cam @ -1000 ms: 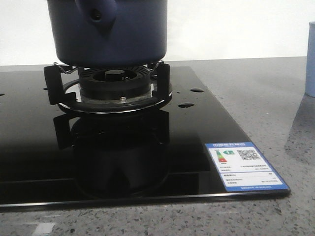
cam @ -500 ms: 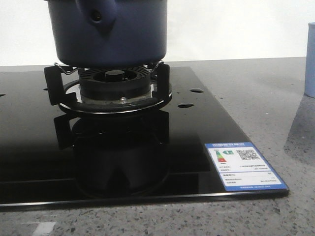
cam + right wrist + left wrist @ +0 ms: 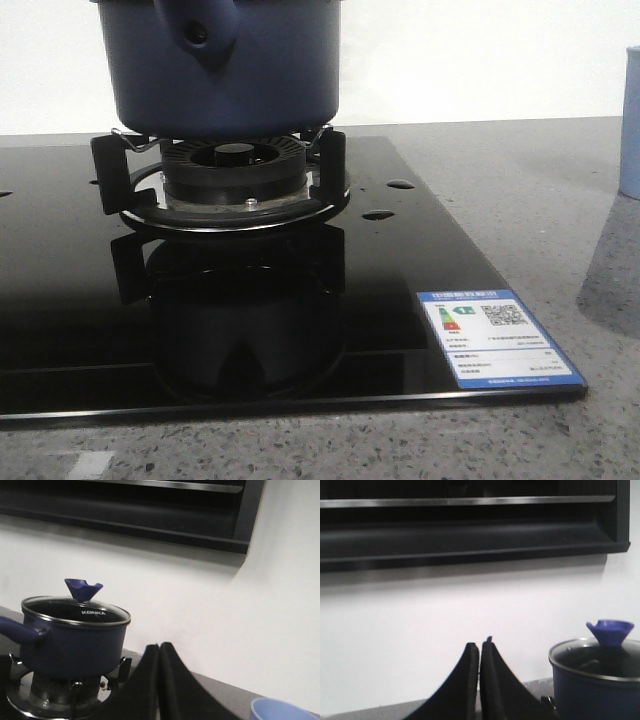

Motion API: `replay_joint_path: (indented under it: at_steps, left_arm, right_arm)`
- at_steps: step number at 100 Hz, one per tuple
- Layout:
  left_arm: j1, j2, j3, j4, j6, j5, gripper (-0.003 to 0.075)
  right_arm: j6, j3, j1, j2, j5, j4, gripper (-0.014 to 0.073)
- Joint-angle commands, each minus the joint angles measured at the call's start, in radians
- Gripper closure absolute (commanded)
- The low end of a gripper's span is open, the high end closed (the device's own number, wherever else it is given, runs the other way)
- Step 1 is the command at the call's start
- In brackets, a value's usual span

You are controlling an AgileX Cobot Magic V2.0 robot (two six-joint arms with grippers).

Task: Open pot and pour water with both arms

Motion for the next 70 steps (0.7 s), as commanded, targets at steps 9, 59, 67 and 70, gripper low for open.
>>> replay_joint_path:
  at_steps: [9,59,67,70]
  left_arm:
    - [0.002,-0.045,0.042,-0.054,-0.004,-0.074,0.0741]
    - [0.002,-0.048,0.054,-0.090,-0.004,-0.070,0.0741]
    - [0.002,-0.048,0.054,-0.090,-0.004,-0.070,0.0740]
    - [0.002,-0.048,0.054,-0.090,-0.004,-0.070,0.0741]
  right_arm:
    - [-0.009,0.058,0.005,-0.051,0.002,0.039,0.0653]
    - [-0.009,0.067,0.005,-0.056,-0.022,0.039,0.0653]
    - [-0.009,0.067,0.005,-0.056,-0.022,0.039,0.0653]
    - [-0.009,0.067,0.005,-0.056,-0.022,0.039,0.0653]
